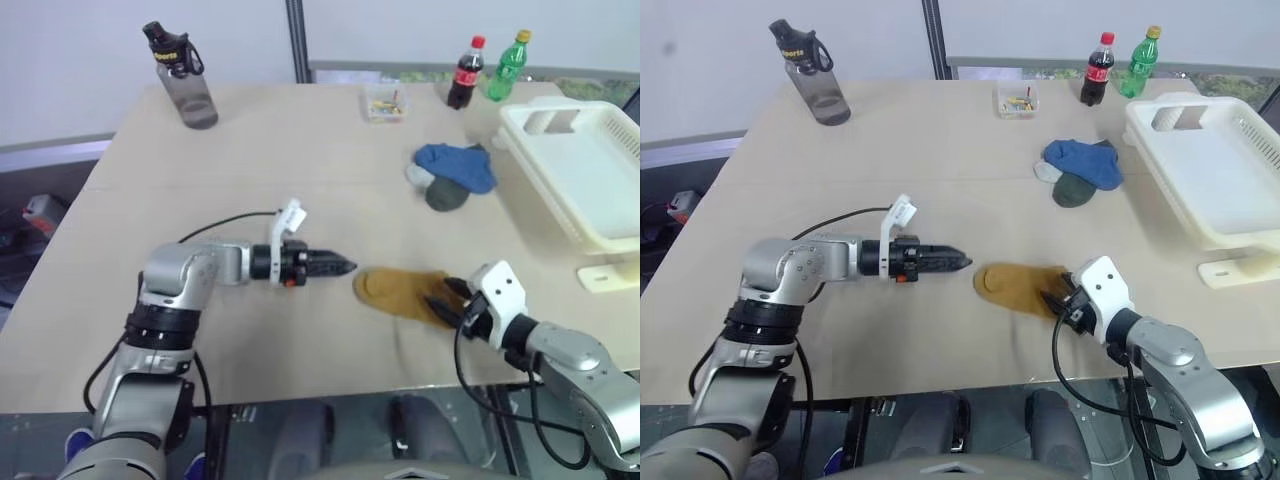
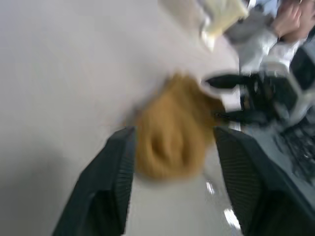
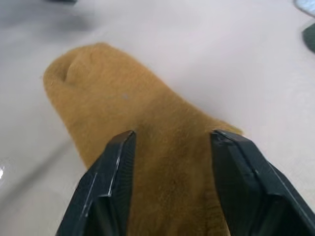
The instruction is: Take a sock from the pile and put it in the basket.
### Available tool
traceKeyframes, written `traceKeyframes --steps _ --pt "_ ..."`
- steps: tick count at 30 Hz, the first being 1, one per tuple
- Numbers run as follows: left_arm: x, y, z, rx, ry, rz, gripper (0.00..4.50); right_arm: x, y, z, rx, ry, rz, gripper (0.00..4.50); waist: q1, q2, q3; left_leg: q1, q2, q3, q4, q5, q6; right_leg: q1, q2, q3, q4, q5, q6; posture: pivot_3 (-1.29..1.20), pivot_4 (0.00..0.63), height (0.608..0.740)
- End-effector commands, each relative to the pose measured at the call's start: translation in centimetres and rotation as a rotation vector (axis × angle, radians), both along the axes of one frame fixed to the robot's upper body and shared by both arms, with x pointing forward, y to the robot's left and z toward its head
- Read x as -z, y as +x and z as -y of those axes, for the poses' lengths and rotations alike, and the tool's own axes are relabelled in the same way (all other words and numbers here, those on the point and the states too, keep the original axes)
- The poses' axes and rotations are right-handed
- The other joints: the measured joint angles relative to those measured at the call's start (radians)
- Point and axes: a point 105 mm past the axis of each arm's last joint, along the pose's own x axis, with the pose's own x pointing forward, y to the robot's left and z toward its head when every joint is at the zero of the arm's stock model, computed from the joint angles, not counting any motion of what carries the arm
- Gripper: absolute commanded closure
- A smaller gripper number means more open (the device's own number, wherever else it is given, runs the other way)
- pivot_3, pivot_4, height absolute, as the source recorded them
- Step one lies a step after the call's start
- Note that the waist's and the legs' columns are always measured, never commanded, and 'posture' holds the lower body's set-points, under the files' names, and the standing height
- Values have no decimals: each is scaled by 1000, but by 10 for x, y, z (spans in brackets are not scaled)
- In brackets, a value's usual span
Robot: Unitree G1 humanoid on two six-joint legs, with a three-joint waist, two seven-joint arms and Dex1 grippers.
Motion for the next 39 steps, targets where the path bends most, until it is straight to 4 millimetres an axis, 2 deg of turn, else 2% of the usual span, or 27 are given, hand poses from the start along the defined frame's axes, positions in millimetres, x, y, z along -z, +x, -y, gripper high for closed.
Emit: traceKeyframes --steps 1,4,7,13,14,15,17,18,20,22,26,29,35,39 --pt "22 -8 6 20 103 -51 1760 3 -1 -2 -25 5 9 1942 0 0 0 0 0 0 0 0 0 0 0 0 0 0 0 0 150 740" --pt "31 -15 20 47 103 -124 1760 15 -1 2 -29 -35 -17 1942 1 0 0 1 0 0 0 0 0 1 0 0 0 0 0 0 150 740" --pt "40 -12 32 38 124 -132 1760 20 -1 4 -27 -44 -23 1942 5 0 -1 1 -1 0 0 0 0 1 -1 0 0 0 0 0 150 740" --pt "35 -14 49 59 59 -135 1760 21 0 5 -21 -45 -16 1942 5 0 -1 1 -1 0 0 0 0 1 -1 0 0 0 0 0 150 740" --pt "34 -16 49 75 54 -136 2264 21 -1 5 -20 -44 -16 1873 5 0 -1 1 -1 0 0 0 0 1 -1 0 0 0 0 0 150 740" --pt "33 -17 50 84 51 -137 2530 21 -1 5 -19 -43 -15 1873 4 0 -1 1 -1 0 0 0 0 1 -1 0 0 0 0 0 150 740" --pt "33 -17 51 88 51 -138 3374 20 -1 5 -17 -41 -14 1873 4 0 -1 1 -1 0 0 0 0 1 -1 1 0 0 0 0 150 740" --pt "32 -17 51 87 48 -141 3896 20 -2 4 -16 -40 -13 1873 3 0 -1 1 -1 0 0 0 0 1 -1 0 0 0 0 0 150 740" --pt "28 -15 53 77 13 -156 4435 20 -2 4 -13 -39 -11 1873 4 0 -1 1 -1 0 0 0 0 1 -1 0 0 0 0 0 150 740" --pt "19 -13 57 75 -45 -167 4435 20 -2 4 -10 -37 -11 1873 4 0 -1 1 -1 0 0 0 0 1 -1 0 0 0 0 0 150 740" --pt "-16 -11 66 116 -230 -187 4435 19 -3 4 -7 -34 -6 1873 4 0 0 0 -1 0 0 0 0 1 -1 0 0 0 0 0 150 740" --pt "-35 -12 74 167 -302 -198 4435 13 -4 4 -10 -27 12 1873 3 0 0 0 -1 0 0 0 0 1 -1 0 0 0 0 0 150 740" --pt "-42 -14 93 239 -305 -228 4435 8 -6 3 -18 -31 31 1873 -2 0 0 0 -1 0 0 0 0 1 -1 0 0 0 0 0 150 740" --pt "-33 -19 115 294 -267 -239 4435 6 -6 3 -7 -37 47 1873 2 0 0 0 -2 0 0 0 0 1 -1 0 0 0 0 0 150 740"
